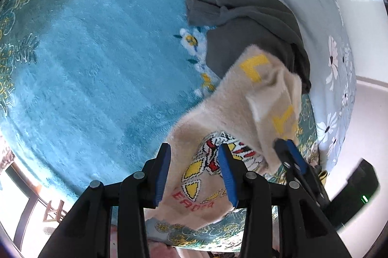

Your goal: Fold clothes

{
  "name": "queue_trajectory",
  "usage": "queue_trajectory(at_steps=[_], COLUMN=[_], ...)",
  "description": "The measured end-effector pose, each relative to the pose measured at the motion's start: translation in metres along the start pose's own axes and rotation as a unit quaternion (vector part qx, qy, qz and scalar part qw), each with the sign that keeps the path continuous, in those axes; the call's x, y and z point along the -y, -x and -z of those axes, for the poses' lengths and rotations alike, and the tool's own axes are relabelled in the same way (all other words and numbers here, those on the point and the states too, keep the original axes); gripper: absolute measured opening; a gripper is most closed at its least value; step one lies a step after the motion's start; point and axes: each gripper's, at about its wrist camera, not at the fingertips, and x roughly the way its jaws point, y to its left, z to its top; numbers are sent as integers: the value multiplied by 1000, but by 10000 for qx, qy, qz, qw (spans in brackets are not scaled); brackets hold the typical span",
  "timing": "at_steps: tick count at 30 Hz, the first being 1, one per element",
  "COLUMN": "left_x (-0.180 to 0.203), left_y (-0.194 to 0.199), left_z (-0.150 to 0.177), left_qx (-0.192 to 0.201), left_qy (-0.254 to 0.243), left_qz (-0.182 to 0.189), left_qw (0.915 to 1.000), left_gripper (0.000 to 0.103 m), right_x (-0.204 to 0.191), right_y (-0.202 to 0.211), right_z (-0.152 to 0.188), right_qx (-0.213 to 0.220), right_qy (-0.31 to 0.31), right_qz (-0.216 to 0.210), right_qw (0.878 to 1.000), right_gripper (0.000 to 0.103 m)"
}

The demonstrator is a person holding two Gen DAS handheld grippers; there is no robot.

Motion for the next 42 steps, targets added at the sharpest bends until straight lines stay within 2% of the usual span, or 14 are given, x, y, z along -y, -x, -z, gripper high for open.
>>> queue_trajectory(at_steps=[3, 7, 11, 15, 20, 26, 28, 29, 30, 31, 33, 34, 36, 42], left_x=[5, 6, -9, -30, -57, -70, -68, -69, -69, -69, -69, -67, -61, -30], left_y=[-5, -19, -52, -87, -131, -156, -155, -154, -153, -152, -148, -144, -132, -68], left_z=[10, 29, 54, 71, 77, 76, 77, 78, 80, 81, 83, 84, 87, 105], left_qx=[-39, -99, -399, -675, -830, -773, -728, -725, -721, -718, -688, -643, -538, -254], left_qy=[-210, -542, -901, -1087, -1162, -1115, -1144, -1132, -1120, -1072, -973, -973, -1047, -1720], left_qz=[-23, -278, -621, -787, -777, -703, -630, -579, -528, -510, -527, -546, -540, -297], left_qw=[9998, 9981, 9932, 9886, 9867, 9883, 9888, 9892, 9897, 9903, 9915, 9917, 9916, 9843], left_gripper=[41, 41, 43, 46, 51, 63, 62, 55, 46, 30, 17, 10, 8, 7], right_x=[19, 71, 122, 174, 175, 166, 162, 160, 158, 156, 152, 151, 147, 131], right_y=[29, 24, 19, 14, -22, -60, -60, -60, -59, -58, -55, -52, -46, 9], right_z=[14, 89, 165, 240, 290, 297, 292, 291, 290, 289, 285, 282, 277, 253], right_qx=[147, -273, -693, -1099, -1373, -1418, -1420, -1417, -1414, -1435, -1443, -1435, -1414, -853], right_qy=[-267, -1618, -2943, -4207, -4644, -4695, -4606, -4571, -4537, -4537, -4538, -4535, -4546, -4315], right_qz=[41, -86, -212, -335, -566, -572, -439, -470, -505, -614, -589, -561, -541, -802], right_qw=[9995, 9864, 9530, 8999, 8731, 8696, 8751, 8768, 8784, 8774, 8773, 8778, 8777, 8945], right_gripper=[37, 38, 42, 44, 44, 46, 46, 41, 28, 23, 13, 13, 11, 10])
